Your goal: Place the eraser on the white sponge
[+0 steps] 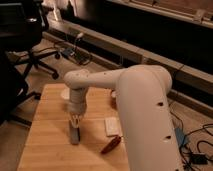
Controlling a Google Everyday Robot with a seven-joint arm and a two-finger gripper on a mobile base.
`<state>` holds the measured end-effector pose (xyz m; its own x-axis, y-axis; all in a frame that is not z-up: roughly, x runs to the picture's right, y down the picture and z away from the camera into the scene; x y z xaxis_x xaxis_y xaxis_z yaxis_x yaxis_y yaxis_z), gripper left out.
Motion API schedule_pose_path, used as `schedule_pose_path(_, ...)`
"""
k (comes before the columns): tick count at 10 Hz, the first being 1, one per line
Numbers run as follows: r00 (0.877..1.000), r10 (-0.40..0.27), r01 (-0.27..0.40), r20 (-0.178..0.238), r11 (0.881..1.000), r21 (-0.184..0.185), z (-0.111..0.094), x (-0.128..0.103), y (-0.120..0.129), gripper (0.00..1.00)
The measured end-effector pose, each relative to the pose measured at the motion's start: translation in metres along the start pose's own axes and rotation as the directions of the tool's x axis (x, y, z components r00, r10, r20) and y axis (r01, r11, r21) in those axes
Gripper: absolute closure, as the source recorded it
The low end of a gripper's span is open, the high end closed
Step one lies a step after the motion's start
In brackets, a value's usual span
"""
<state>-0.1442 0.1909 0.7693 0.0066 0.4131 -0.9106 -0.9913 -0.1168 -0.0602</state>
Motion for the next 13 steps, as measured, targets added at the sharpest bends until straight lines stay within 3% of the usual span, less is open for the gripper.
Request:
schedule_pose_path(8,0.994,0.097,-0.096,0.05,0.995,-0.014,-0.019,-0.002,-0.056,1.0)
schedule_pose_path(13,0.989,0.134,-0.134,0.056,0.991,-0.015,-0.026,-0.001,-0.069,1.0)
